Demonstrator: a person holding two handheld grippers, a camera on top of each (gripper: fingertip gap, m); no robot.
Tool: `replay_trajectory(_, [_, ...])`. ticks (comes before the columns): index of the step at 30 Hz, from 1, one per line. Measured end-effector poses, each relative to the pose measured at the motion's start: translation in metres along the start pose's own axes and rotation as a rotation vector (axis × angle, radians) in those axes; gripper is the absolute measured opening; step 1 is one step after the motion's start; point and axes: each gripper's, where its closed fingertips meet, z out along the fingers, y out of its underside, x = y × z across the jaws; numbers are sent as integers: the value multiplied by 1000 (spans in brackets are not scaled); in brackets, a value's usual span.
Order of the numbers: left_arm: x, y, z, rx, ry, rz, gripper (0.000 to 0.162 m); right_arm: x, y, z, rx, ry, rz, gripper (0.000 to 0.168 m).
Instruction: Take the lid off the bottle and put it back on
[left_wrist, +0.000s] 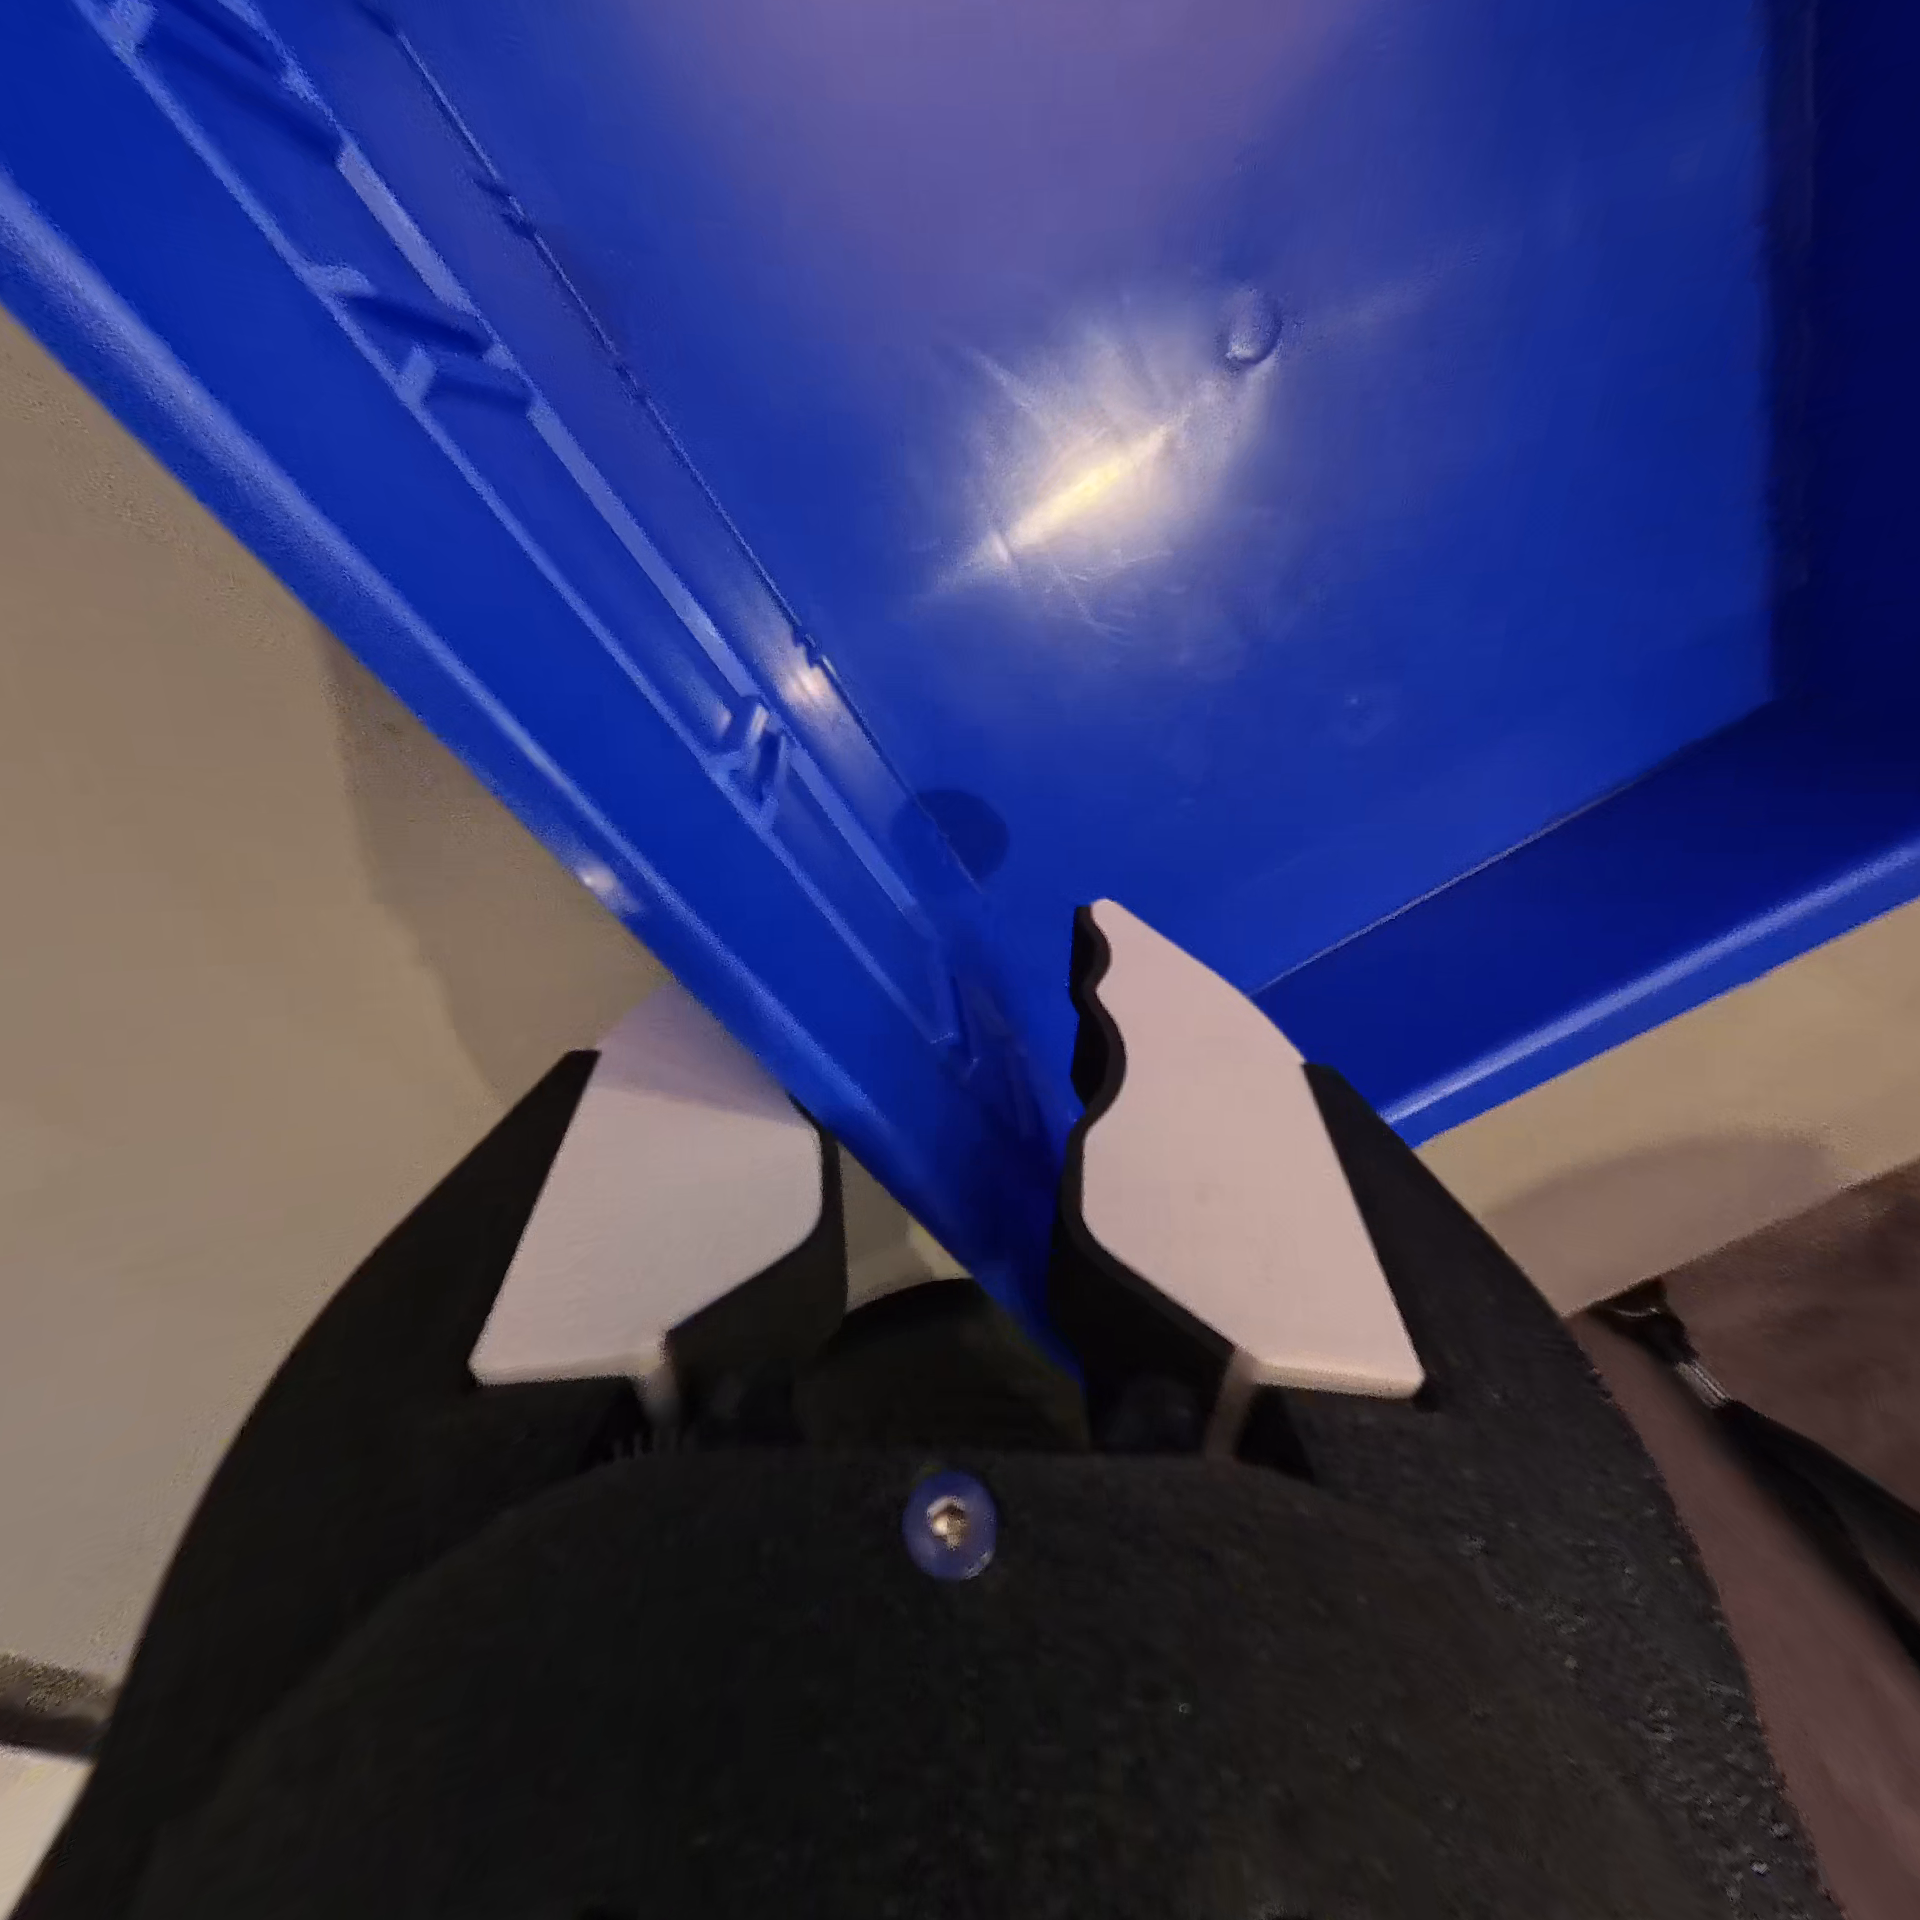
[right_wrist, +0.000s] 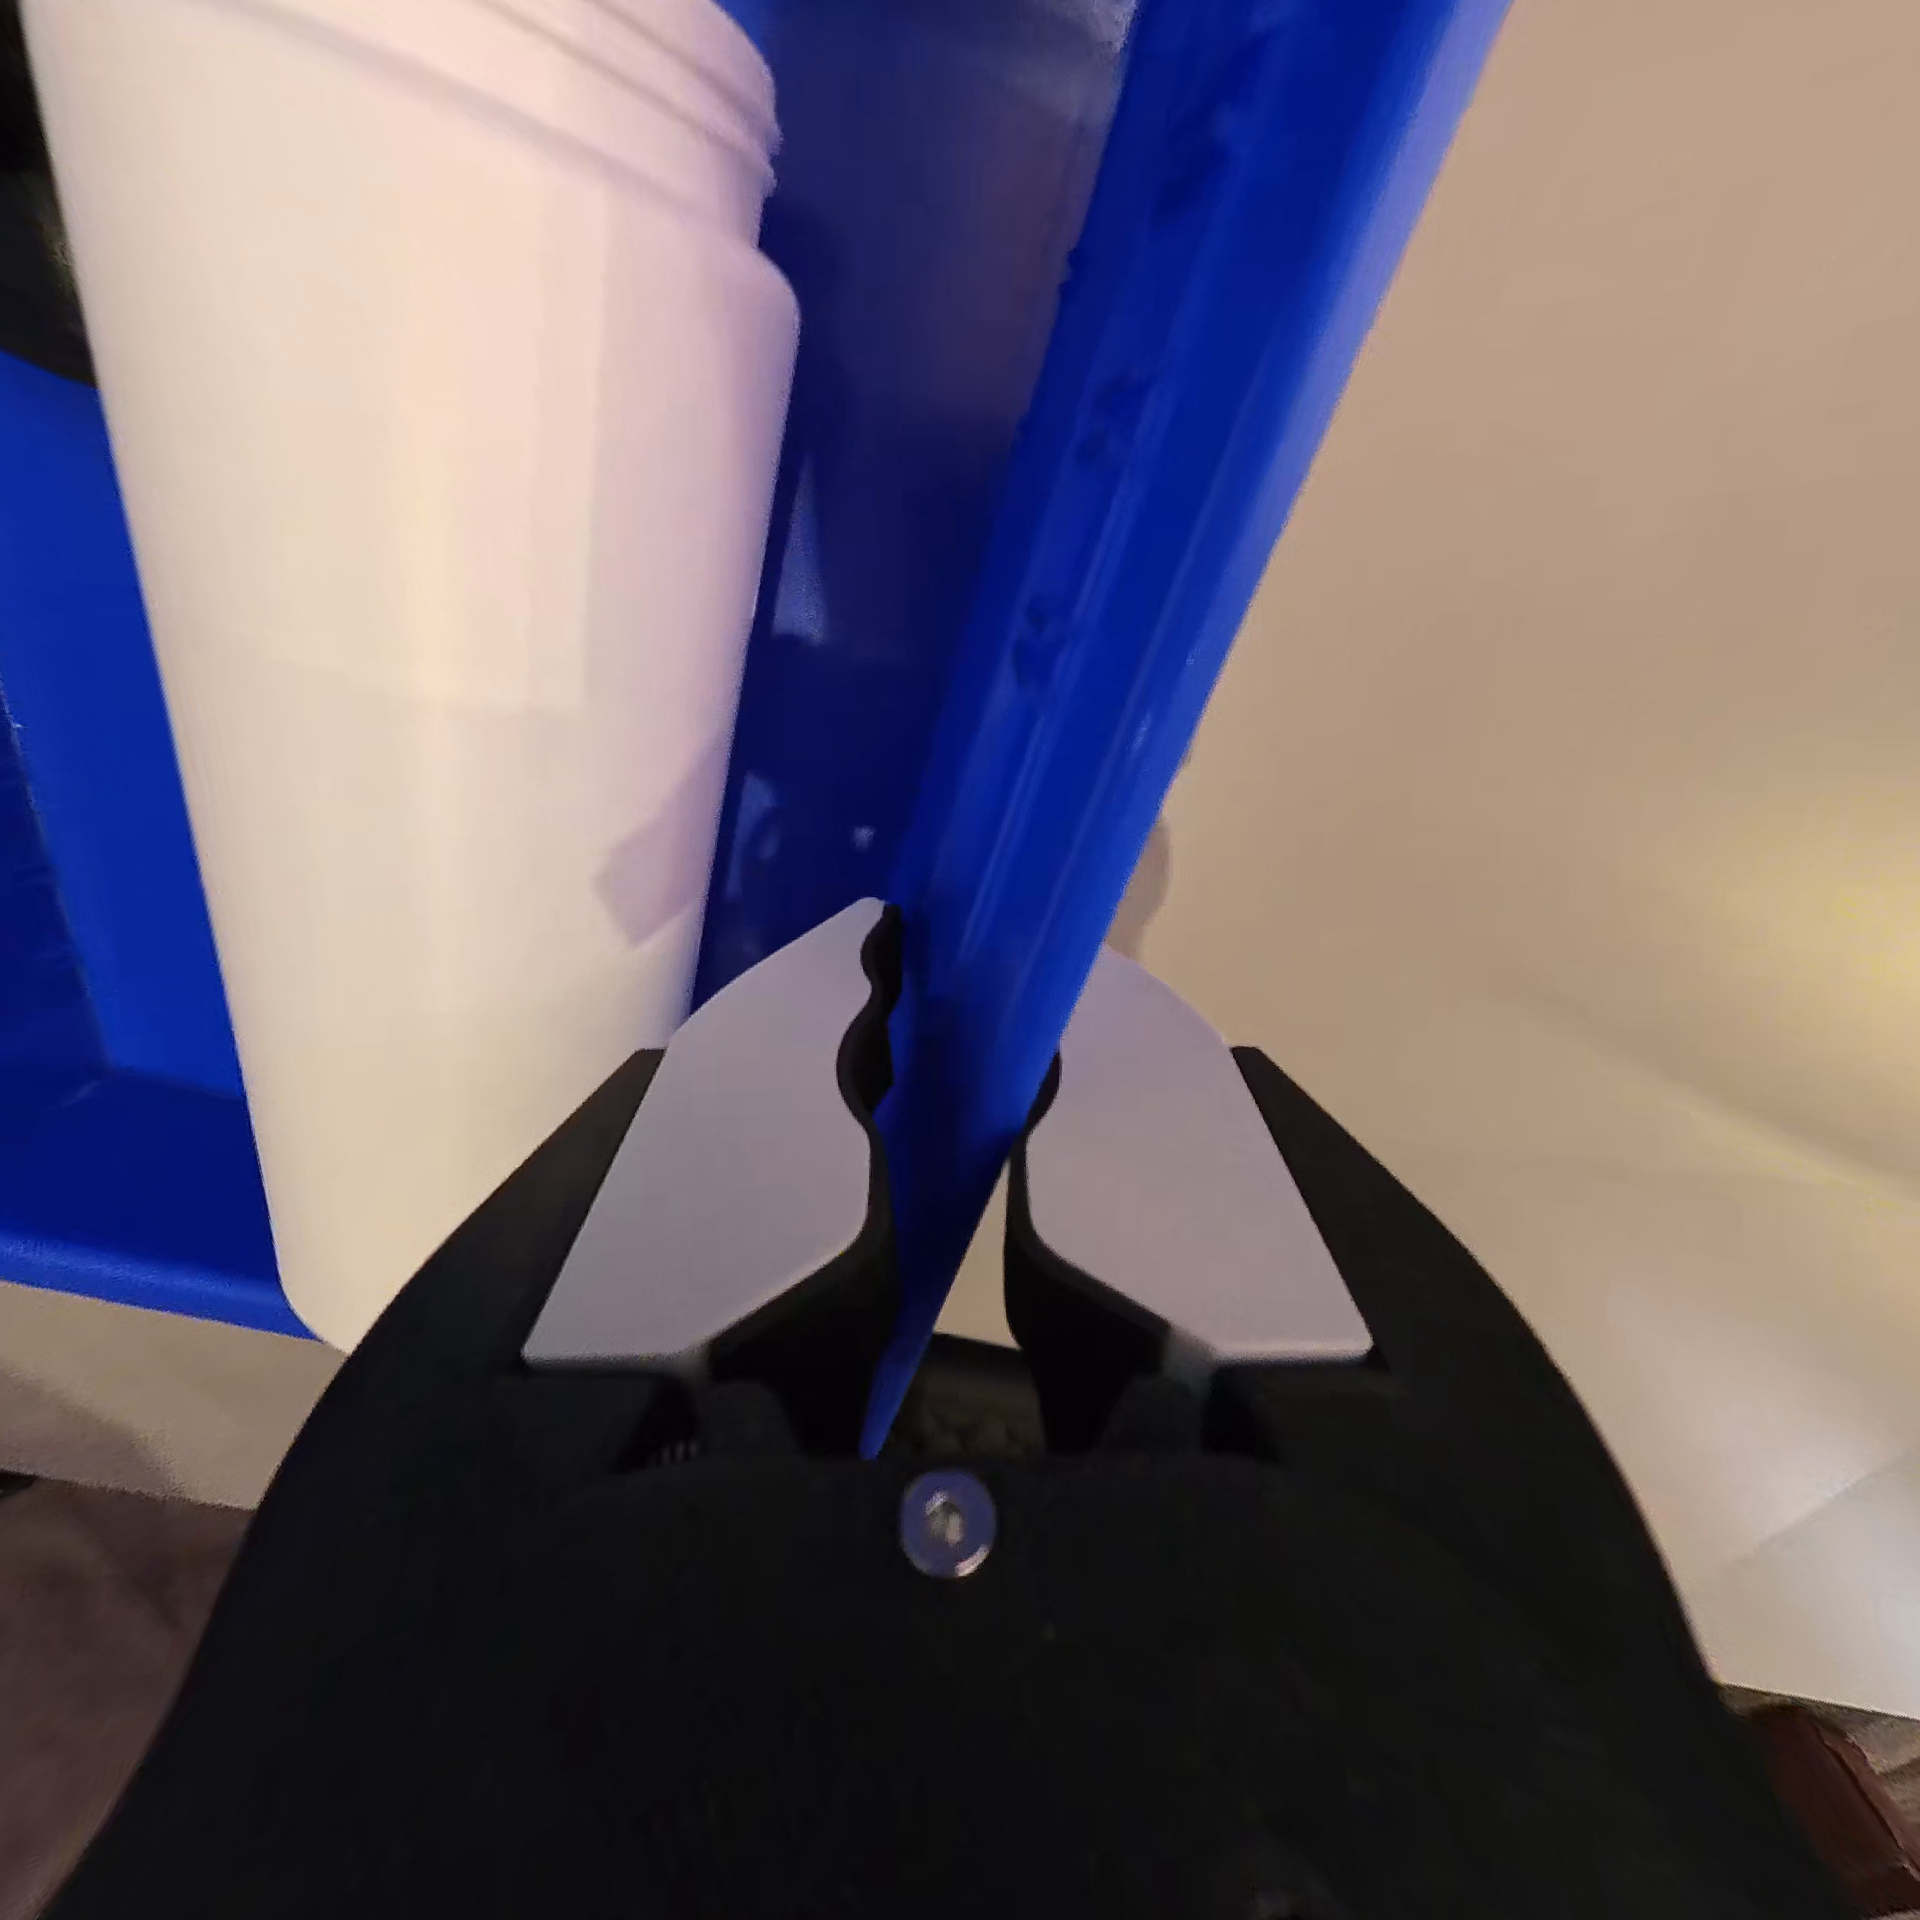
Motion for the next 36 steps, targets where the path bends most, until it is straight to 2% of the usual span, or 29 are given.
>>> replay_trajectory(3, [5, -4, -12, 57, 51, 25, 37, 2, -2, 3, -26, -48, 71, 22])
replay_trajectory(6, [-1, -5, -33, 134, 22, 58, 36, 2, -5, 15, -64, -58, 89, 21])
replay_trajectory(7, [-3, -5, -41, 168, 14, 64, 34, 0, -4, 17, -82, -74, 90, 21])
replay_trajectory(9, [-9, -5, -61, 250, 12, 61, 32, -5, -4, 16, -90, -127, 90, 8])
replay_trajectory(13, [-30, -4, -110, 463, 0, 32, 26, -1, -3, 15, -108, -145, 37, 7])
replay_trajectory(15, [-41, 2, -132, 551, 10, -2, 24, 4, -2, 15, -115, -156, 36, 7])
replay_trajectory(20, [-67, 32, -151, 585, 29, -49, 23, 22, 8, 6, -135, -123, 78, 5])
replay_trajectory(24, [-80, 41, -165, 650, 42, -103, 23, 26, 16, -23, -155, -66, 83, 5])
replay_trajectory(29, [-65, 42, -172, 681, 89, -29, 23, 15, 3, -91, -122, 17, 91, 6])
replay_trajectory(33, [-60, 47, -174, 681, 92, -3, 24, -19, -18, -145, -96, 53, 67, 7])
replay_trajectory(36, [-64, 52, -177, 690, 92, -15, 27, -63, -37, -167, -87, 43, 22, 7])
